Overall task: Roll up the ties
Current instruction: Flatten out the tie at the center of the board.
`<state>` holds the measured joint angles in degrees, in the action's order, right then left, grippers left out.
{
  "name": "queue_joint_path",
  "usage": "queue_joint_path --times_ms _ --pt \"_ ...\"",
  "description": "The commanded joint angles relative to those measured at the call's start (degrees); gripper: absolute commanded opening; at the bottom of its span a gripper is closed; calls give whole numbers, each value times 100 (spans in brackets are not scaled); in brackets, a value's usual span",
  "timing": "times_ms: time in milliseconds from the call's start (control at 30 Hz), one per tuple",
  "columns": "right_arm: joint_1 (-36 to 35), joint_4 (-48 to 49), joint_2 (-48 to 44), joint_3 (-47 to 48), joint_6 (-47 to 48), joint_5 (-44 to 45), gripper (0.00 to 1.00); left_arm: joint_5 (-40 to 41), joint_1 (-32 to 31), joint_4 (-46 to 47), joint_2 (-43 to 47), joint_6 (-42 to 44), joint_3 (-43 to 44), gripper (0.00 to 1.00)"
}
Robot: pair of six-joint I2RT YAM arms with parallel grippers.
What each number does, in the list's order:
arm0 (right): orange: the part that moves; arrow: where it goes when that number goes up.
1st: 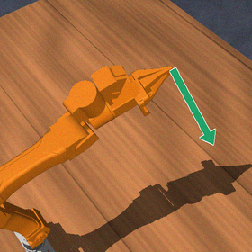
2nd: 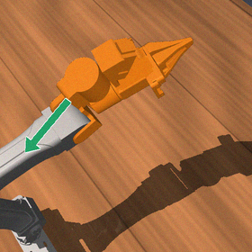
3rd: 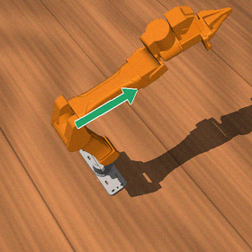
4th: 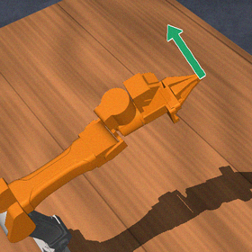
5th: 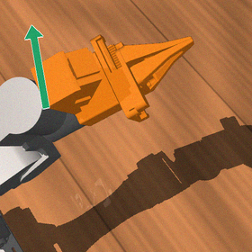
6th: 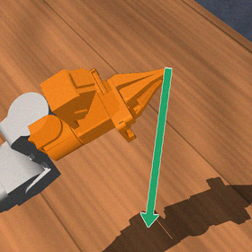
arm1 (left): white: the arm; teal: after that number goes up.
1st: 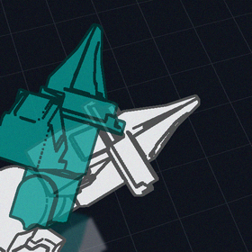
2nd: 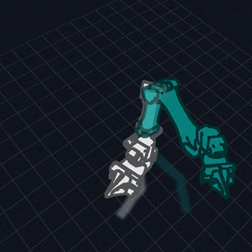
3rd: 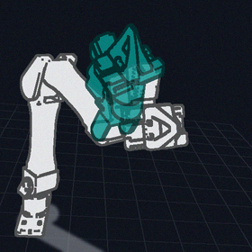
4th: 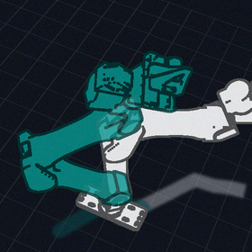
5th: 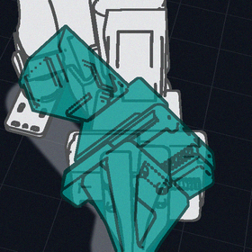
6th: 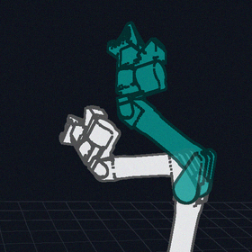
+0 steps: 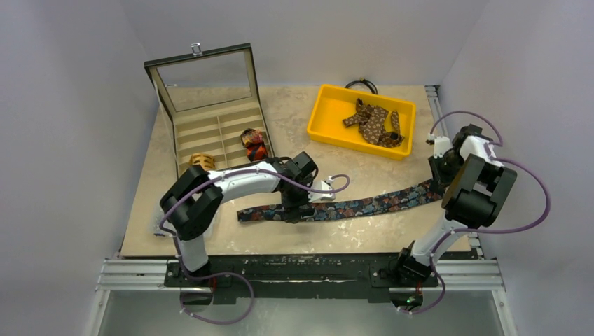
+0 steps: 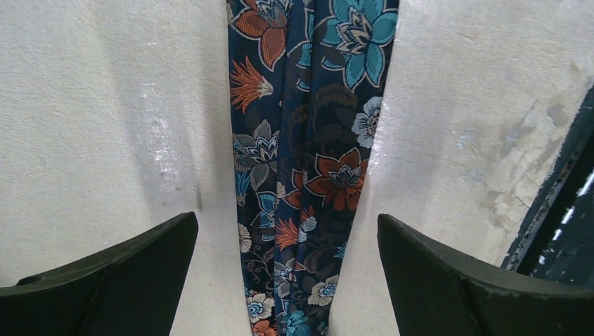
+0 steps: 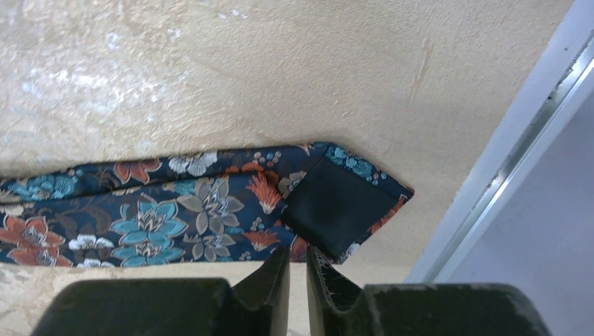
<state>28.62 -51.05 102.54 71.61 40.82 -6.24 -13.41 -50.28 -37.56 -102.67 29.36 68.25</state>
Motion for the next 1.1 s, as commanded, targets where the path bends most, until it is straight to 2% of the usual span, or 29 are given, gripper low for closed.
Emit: queue_joint_path --times_ms 0,167,367,667,700,733,800,833,933,1067 --pt "12 349 210 200 -356 -70 12 154 -8 190 -112 -155 167 100" --pt "17 745 332 -208 -276 361 9 237 -17 -113 -407 -158 430 99" --pt "69 1004 226 -557 -72 780 7 -3 13 -625 -621 -18 743 60" --pt "376 1086 264 -501 -23 1051 4 -428 381 -1369 -982 59 1294 35" --pt "399 1072 276 -476 -35 1029 4 -444 439 -1430 -1021 69 1344 35" --pt "413 1025 289 -450 -50 968 3 -476 480 -1476 -991 67 1377 42" --pt "416 937 301 -425 -95 863 3 -521 499 -985 -559 82 1068 74" --pt "416 900 294 -422 -107 801 3 -471 452 -468 -230 60 764 97" --pt "417 875 244 -476 -134 685 3 -534 219 501 440 -106 204 100" --pt "419 877 231 -519 -154 668 3 -682 -120 803 253 -424 472 100"
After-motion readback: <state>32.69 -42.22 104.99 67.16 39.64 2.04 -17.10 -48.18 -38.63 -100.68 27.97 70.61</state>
